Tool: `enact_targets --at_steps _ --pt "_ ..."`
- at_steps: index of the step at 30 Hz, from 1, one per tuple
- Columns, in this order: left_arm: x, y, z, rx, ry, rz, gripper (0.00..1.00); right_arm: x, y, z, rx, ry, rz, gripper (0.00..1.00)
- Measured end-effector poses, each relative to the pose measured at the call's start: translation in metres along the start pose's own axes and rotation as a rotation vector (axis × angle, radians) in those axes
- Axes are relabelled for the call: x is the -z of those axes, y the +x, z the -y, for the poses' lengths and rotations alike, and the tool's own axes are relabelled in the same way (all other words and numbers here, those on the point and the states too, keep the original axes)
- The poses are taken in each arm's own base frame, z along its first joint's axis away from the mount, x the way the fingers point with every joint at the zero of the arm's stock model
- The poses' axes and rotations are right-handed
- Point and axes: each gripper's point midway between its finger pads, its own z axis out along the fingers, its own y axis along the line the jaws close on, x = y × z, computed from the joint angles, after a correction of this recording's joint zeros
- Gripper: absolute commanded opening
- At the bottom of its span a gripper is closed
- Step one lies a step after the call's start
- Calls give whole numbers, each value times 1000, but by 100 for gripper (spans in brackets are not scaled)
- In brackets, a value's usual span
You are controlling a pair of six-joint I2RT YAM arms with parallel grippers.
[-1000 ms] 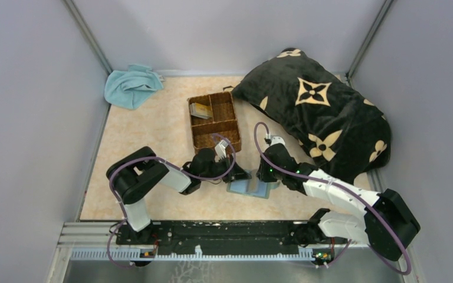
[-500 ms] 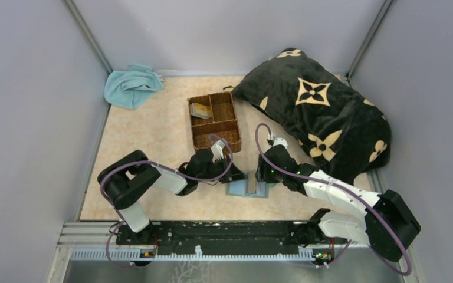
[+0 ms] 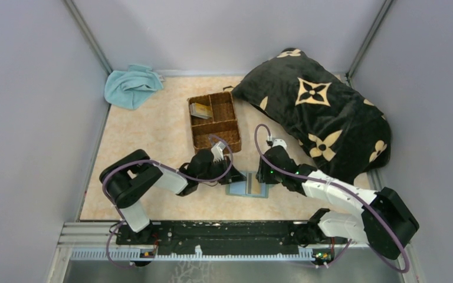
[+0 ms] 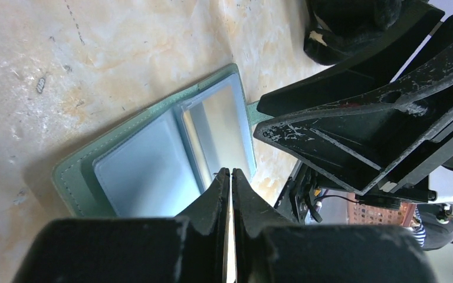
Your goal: Take the credit cards out of the card holder
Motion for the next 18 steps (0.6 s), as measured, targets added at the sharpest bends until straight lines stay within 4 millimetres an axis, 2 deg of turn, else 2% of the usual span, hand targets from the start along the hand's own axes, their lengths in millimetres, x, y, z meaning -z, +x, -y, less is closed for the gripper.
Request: enact_targets --at_steps 3,8,13,17,18 --pt "1 1 -2 0 -5 -1 9 -3 2 -4 -1 -18 -9 42" --pt "8 2 -10 -14 -54 2 0 -8 10 -6 -2 -42 -31 39" --pt "14 0 -9 -35 -67 16 3 -11 13 -7 -9 -54 -38 20" --pt "12 4 -12 -30 -64 1 4 -16 19 -6 -16 -58 -48 19" --pt "11 6 -14 -27 -67 -6 5 -17 18 -7 -19 -66 -44 24"
